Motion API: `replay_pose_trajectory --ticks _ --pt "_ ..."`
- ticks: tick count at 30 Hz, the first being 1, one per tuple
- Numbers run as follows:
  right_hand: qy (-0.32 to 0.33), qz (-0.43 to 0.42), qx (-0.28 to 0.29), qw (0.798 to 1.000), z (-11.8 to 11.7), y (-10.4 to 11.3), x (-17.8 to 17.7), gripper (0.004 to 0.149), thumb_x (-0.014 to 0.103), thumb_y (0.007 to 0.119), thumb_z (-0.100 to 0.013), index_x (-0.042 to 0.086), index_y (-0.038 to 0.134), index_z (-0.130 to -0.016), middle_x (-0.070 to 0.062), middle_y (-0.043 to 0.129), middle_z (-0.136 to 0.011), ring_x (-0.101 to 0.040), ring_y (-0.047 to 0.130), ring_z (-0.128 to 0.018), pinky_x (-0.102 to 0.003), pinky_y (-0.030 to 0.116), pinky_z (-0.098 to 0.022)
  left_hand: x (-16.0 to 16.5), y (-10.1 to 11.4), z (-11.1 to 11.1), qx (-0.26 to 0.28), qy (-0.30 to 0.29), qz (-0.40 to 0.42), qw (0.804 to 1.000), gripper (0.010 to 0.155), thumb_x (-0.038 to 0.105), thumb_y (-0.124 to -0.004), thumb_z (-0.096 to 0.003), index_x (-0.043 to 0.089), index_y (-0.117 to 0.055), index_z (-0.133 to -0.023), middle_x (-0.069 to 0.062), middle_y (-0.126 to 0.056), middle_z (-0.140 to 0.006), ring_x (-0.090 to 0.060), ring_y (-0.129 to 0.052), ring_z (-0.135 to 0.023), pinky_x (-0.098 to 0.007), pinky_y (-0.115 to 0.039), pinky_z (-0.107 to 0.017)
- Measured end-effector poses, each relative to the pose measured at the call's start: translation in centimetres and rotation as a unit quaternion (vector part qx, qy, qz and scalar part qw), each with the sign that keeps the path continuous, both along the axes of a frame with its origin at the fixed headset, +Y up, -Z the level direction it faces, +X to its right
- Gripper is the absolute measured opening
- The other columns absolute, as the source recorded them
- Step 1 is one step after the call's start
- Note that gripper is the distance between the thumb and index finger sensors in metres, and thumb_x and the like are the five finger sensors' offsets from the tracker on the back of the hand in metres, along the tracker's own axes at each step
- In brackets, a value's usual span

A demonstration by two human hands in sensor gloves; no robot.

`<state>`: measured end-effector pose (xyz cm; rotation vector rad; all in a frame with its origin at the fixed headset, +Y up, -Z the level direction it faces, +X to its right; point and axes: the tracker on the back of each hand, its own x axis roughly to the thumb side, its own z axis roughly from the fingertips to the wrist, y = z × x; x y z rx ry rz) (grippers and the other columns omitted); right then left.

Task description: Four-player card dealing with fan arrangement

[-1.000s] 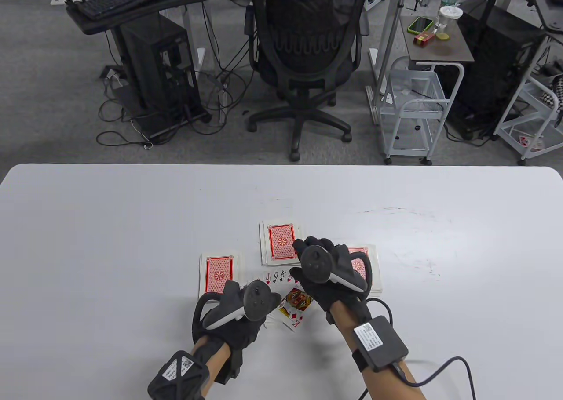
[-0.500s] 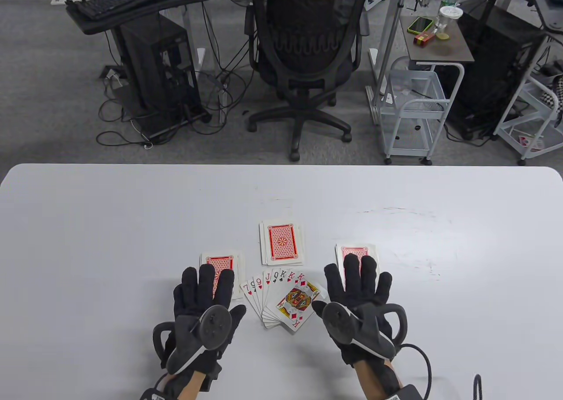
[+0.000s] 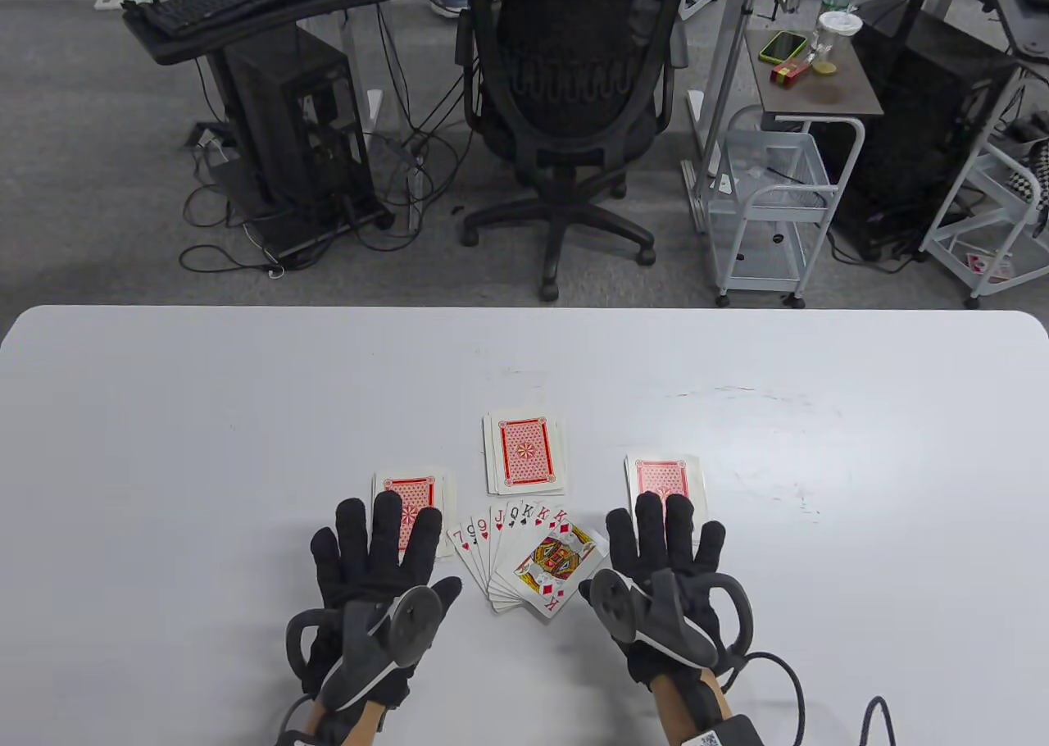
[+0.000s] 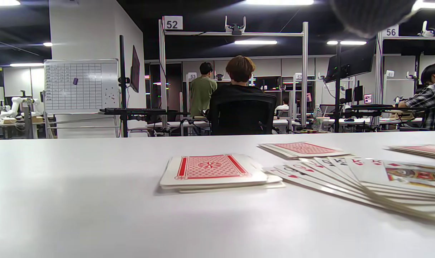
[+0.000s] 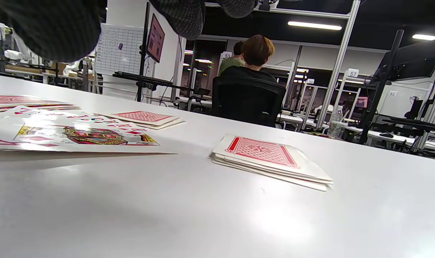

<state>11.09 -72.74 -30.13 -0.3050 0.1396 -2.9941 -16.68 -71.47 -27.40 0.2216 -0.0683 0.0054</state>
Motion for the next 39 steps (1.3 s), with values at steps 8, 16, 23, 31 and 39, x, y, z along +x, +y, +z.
replay_pose_trajectory --ticks 8,16,23,31,39 --pt "-0.001 0.013 0.010 1.000 -0.01 0.13 -0.14 0.085 0.060 0.068 -0.053 0.013 0.034 -0.115 -0.025 0.020 -0.113 -0.061 0.016 -0.101 -0.077 0.016 -0.057 0.31 0.12 0.18 0.009 -0.003 -0.012 1.000 0.078 0.067 -0.065 -0.0485 0.044 -0.026 -0.112 0.001 -0.010 -0.122 -0.047 -0.009 -0.109 -0.068 -0.021 -0.072" --pt "0.002 0.021 0.012 1.000 0.00 0.16 -0.43 0.084 0.059 0.069 -0.053 0.014 0.036 -0.115 -0.025 0.023 -0.113 -0.061 0.019 -0.102 -0.076 0.018 -0.058 0.25 0.05 0.18 0.012 -0.002 -0.010 1.000 0.077 0.067 -0.066 -0.0486 0.044 -0.027 -0.112 0.001 -0.012 -0.122 -0.046 -0.010 -0.110 -0.068 -0.021 -0.072" --pt "0.003 0.026 0.017 1.000 -0.04 0.18 -0.61 0.083 0.059 0.070 -0.053 0.014 0.038 -0.114 -0.024 0.025 -0.113 -0.060 0.021 -0.102 -0.075 0.018 -0.059 0.16 -0.07 0.14 0.005 -0.007 0.006 1.000 0.077 0.066 -0.066 -0.0487 0.043 -0.028 -0.112 0.001 -0.013 -0.122 -0.047 -0.011 -0.110 -0.067 -0.022 -0.072" --pt "0.003 0.028 0.018 0.999 -0.06 0.10 -0.77 0.083 0.059 0.070 -0.053 0.013 0.038 -0.114 -0.024 0.025 -0.113 -0.061 0.021 -0.102 -0.075 0.019 -0.059 0.20 -0.02 0.16 0.007 -0.008 0.001 1.000 0.077 0.066 -0.066 -0.0488 0.043 -0.029 -0.112 0.001 -0.013 -0.122 -0.046 -0.012 -0.110 -0.066 -0.023 -0.073" --pt "0.001 0.026 0.020 0.999 -0.11 0.09 -0.80 0.082 0.059 0.070 -0.053 0.013 0.038 -0.114 -0.024 0.026 -0.113 -0.061 0.022 -0.102 -0.074 0.019 -0.059 0.22 0.01 0.18 0.009 -0.008 -0.001 1.000 0.076 0.065 -0.066 -0.0490 0.043 -0.030 -0.112 0.001 -0.015 -0.122 -0.046 -0.013 -0.110 -0.066 -0.024 -0.073"
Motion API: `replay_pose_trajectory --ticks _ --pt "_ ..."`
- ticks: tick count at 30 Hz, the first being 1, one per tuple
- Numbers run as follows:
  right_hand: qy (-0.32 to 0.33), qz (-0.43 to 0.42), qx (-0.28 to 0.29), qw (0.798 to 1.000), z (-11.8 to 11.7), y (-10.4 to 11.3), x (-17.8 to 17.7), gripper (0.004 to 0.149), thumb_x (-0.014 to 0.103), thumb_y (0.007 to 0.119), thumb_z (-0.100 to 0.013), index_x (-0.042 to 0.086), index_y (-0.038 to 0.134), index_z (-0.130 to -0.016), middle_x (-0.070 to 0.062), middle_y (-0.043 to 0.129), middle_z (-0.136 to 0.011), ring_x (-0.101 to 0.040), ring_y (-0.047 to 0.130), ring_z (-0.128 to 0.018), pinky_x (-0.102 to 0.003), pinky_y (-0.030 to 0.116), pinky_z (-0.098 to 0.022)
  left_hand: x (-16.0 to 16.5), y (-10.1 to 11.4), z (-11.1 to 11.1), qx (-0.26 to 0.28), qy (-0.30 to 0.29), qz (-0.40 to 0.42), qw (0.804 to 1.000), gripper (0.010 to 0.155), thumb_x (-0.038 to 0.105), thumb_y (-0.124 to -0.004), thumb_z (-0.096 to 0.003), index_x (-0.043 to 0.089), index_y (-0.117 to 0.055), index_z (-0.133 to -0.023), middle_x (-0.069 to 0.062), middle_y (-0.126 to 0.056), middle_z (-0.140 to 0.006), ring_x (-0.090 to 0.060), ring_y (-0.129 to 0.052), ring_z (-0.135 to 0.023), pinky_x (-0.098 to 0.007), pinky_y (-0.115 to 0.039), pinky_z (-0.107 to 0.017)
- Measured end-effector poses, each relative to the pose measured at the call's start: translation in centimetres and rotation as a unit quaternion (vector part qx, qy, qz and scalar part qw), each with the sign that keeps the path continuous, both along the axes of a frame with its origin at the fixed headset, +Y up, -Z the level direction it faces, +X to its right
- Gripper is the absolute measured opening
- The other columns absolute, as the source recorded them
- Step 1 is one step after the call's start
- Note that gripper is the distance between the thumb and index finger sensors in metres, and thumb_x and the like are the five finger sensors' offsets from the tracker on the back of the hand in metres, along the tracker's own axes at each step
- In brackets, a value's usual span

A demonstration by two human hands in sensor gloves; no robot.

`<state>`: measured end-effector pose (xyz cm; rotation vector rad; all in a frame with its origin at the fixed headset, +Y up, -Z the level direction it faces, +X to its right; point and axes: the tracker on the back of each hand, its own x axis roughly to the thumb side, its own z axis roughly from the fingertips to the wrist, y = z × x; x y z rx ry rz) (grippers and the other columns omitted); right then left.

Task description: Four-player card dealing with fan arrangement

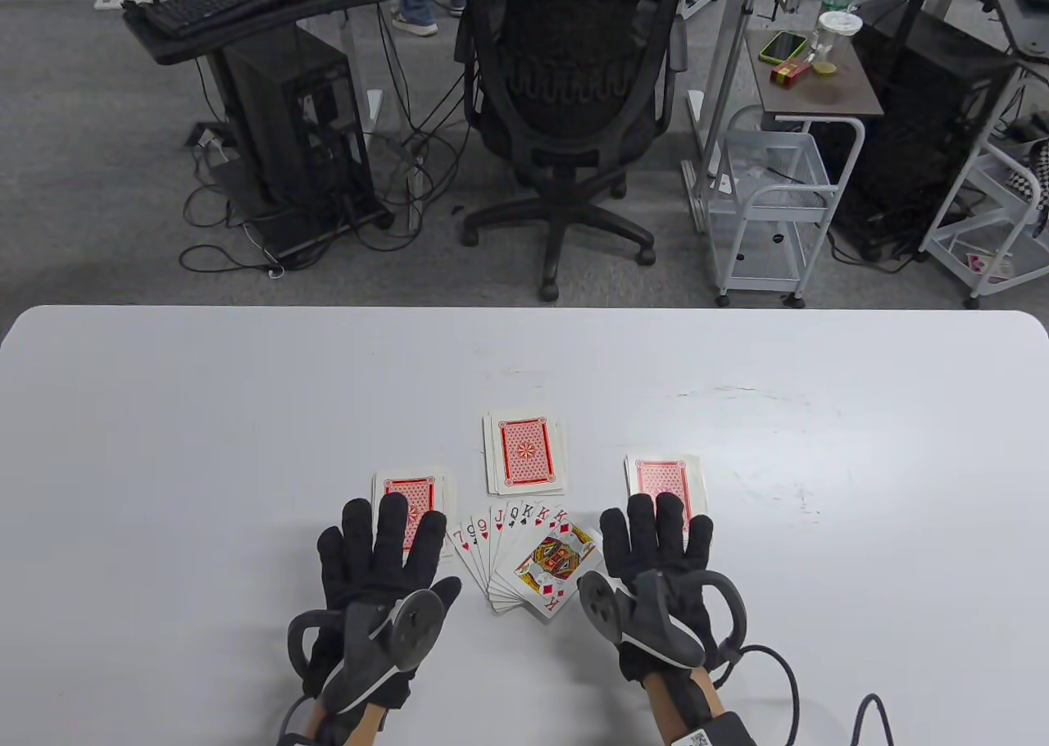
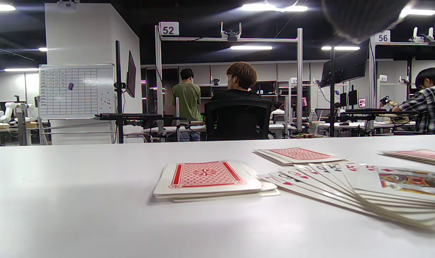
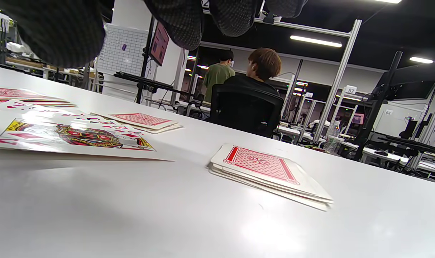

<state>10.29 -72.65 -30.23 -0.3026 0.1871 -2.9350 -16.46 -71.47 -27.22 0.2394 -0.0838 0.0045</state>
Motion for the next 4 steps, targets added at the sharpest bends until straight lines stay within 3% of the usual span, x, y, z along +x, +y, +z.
replay_pose_trajectory --ticks 4 --pt "0.000 0.002 0.002 1.000 0.00 -0.01 -0.04 0.082 0.059 0.070 -0.053 0.013 0.039 -0.114 -0.024 0.026 -0.113 -0.061 0.022 -0.102 -0.074 0.019 -0.059 0.04 0.01 0.01 0.001 0.000 -0.002 1.000 0.076 0.065 -0.066 -0.0491 0.043 -0.030 -0.112 0.001 -0.015 -0.122 -0.046 -0.014 -0.110 -0.066 -0.025 -0.073"
